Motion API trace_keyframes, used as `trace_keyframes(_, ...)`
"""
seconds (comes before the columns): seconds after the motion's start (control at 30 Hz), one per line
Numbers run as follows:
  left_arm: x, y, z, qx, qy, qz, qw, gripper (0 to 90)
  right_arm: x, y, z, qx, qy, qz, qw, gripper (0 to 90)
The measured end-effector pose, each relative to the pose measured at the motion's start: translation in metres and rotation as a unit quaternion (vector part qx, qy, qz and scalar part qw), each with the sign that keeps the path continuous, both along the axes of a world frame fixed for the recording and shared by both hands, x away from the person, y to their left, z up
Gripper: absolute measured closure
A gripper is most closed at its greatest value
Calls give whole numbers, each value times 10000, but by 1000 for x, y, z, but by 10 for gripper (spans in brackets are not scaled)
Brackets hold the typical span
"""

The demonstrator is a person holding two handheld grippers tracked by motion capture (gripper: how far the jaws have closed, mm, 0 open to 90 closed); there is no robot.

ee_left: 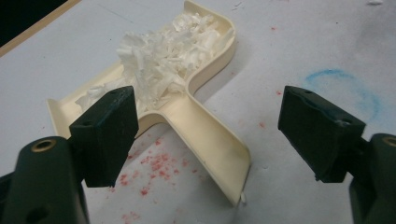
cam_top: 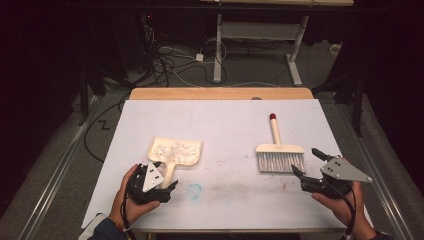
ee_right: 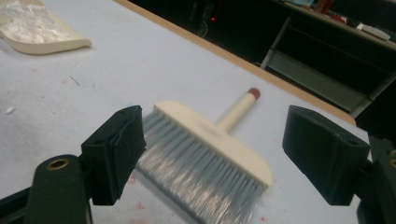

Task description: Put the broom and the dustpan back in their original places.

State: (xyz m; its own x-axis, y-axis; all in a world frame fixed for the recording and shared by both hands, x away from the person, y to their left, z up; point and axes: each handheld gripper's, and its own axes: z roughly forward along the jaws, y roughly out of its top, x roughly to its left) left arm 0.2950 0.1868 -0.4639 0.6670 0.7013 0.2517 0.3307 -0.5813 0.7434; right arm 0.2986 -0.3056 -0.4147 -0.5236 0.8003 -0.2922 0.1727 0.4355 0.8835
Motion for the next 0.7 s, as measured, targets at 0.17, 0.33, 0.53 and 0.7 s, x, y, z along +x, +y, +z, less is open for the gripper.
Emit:
trace_keyframes(0.17, 1, 1, 0, -26, 1, 13, 10000, 190, -6, -10, -17, 68, 175, -46, 9998, 215)
trace_keyframes(0.33, 0, 0, -1, 25, -1, 7, 10000, 190, -12, -16, -33, -53, 327, -109, 9994, 209)
trace_keyframes(0.53, -3, -2, 0, 42, -24, 6, 10000, 190, -14, -16, -34, -12, 359, -101, 9993, 206)
trace_keyframes(0.7, -4, -2, -2, 147, -22, -41, 9999, 190, -16, -16, -30, 84, 281, -87, 9995, 206)
